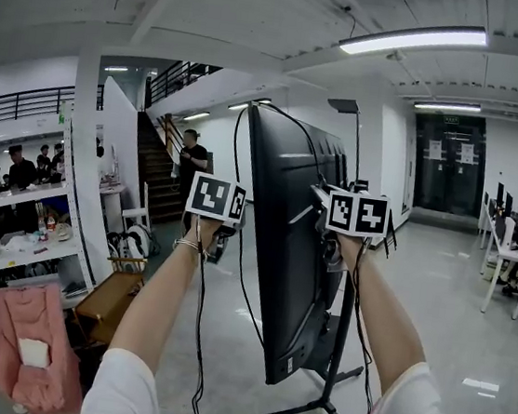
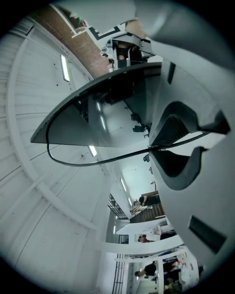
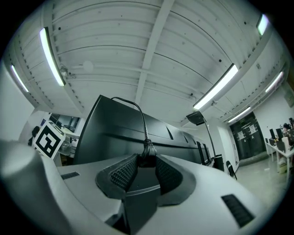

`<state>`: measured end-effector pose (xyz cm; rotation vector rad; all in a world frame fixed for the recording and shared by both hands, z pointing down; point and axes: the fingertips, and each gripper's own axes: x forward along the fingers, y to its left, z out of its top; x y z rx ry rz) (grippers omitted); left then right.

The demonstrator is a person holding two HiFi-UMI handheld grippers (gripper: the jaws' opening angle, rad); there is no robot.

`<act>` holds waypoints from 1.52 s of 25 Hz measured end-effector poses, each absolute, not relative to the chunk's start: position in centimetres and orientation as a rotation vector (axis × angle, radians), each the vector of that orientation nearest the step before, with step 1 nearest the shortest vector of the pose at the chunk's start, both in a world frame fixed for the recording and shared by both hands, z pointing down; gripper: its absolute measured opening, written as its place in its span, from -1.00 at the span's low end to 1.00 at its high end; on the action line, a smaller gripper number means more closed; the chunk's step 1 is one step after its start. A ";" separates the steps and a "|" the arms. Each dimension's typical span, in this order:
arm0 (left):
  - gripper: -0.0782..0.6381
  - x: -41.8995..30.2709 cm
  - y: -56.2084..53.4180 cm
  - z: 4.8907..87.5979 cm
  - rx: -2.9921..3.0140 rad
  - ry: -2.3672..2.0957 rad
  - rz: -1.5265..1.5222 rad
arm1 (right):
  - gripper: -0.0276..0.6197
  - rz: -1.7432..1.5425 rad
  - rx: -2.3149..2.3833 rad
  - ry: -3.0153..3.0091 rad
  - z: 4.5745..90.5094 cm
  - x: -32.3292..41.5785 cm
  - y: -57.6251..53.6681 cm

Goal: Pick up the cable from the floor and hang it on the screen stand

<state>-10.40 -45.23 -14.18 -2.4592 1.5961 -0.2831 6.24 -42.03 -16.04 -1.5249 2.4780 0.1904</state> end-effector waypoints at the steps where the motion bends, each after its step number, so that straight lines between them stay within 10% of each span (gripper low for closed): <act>1: -0.70 -10.2 -44.9 -14.0 -2.452 1.576 -0.268 | -0.53 0.203 -1.514 2.483 -15.7 6.1 -41.9; 10: -0.36 -8.9 -40.8 -12.7 -2.462 1.396 -0.153 | -0.50 0.255 -1.461 2.533 -14.3 4.5 -40.4; 38: -0.34 -12.3 -34.3 -2.4 -2.648 1.416 0.199 | -0.48 -0.006 -1.471 2.467 -2.0 7.0 -37.0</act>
